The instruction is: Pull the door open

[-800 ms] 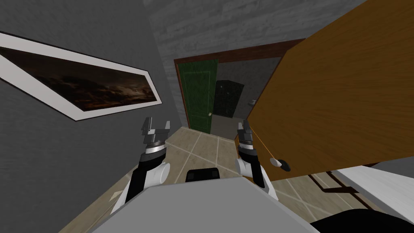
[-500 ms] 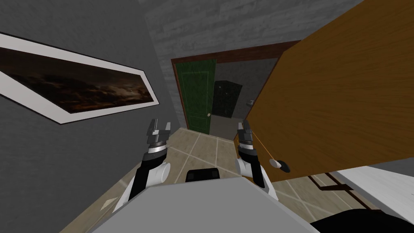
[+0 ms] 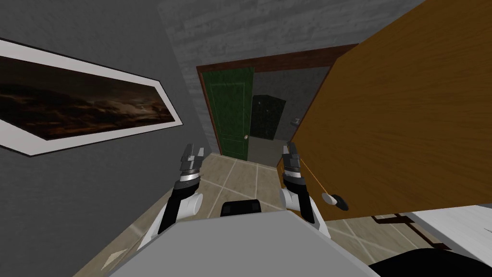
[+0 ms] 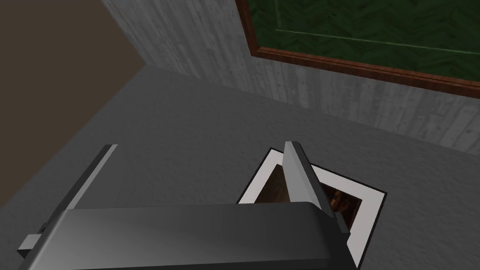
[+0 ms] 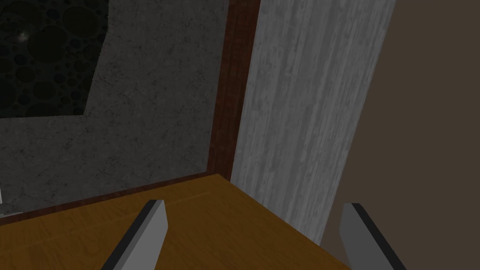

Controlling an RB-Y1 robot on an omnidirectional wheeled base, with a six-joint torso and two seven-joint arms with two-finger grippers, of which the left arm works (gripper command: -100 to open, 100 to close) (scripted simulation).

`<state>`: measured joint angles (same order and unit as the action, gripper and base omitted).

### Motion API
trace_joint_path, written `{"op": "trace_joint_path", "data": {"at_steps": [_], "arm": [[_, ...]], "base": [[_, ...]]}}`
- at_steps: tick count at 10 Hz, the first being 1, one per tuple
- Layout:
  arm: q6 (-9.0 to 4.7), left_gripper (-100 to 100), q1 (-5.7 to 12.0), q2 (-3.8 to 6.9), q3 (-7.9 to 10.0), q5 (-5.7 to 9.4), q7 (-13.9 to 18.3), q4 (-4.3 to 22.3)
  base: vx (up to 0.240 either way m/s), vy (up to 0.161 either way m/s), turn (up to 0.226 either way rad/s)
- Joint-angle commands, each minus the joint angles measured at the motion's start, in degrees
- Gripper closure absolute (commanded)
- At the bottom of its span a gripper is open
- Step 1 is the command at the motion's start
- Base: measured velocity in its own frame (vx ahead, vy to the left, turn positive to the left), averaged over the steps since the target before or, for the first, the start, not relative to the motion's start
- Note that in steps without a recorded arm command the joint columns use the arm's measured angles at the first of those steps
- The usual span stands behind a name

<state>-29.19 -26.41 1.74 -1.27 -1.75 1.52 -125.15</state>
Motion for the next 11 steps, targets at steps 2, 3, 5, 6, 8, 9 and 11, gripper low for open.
{"op": "trace_joint_path", "data": {"at_steps": [2,3,5,6,8,9,11], "arm": [[-0.89,-100,0.88,0.51,0.68,-0.82,-3.63,3.45],[-1.15,-100,1.17,0.72,0.95,-1.06,-4.75,4.59],[-1.74,-100,1.82,1.11,1.57,-1.6,-7.25,7.12],[-2.04,-100,2.16,1.31,1.9,-1.89,-8.55,8.45],[-2.66,-100,2.83,1.69,2.55,-2.46,-11.17,11.1],[-2.99,-100,3.2,1.86,2.9,-2.77,-12.59,12.54],[-3.67,-100,3.95,2.2,3.61,-3.4,-15.48,15.47]], "base": [[0.115,-0.038,-0.072],[0.092,-0.042,-0.063],[0.089,-0.039,-0.071],[0.106,-0.028,-0.079],[0.102,-0.027,-0.079],[0.095,-0.031,-0.085],[0.104,-0.04,-0.078]]}}
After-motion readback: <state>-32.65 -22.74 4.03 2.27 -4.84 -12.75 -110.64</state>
